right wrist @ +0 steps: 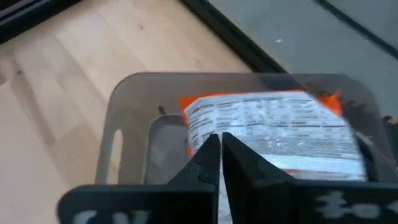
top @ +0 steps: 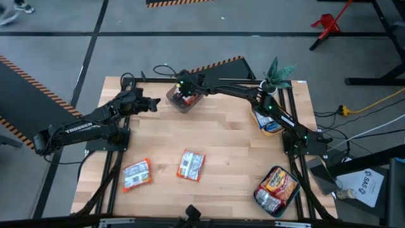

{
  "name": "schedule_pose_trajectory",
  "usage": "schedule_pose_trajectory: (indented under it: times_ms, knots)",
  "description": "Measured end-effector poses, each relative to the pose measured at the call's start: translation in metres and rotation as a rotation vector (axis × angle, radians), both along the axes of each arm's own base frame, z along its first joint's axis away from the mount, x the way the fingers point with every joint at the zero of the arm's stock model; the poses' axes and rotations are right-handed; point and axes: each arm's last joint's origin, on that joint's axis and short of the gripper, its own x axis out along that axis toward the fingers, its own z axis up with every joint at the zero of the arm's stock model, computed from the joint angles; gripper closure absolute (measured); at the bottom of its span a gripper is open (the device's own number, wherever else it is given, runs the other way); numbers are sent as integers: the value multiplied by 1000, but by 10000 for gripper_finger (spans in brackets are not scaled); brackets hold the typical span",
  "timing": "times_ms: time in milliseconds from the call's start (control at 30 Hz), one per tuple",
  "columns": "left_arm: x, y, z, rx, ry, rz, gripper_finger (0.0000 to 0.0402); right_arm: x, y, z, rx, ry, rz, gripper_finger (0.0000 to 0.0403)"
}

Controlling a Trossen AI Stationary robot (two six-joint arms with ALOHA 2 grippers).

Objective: Sort Maruchan noodles
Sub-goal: Put the orange noodle pack into the gray bin

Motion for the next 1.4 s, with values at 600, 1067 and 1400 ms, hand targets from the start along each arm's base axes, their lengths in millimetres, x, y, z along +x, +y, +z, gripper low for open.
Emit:
schedule_pose_trajectory:
  times_ms: [600,1067,1400]
  knots:
    - [1,-80,-31,-317,299,-1009,401,-36,70,65,327,86,587,291]
    - [-12,-128,-35,-387,441,-1293,353,-63,81,89,342,175,696,290]
    - [-36,-140,-51,-427,773,-1197,316,-61,85,79,350,187,739,290]
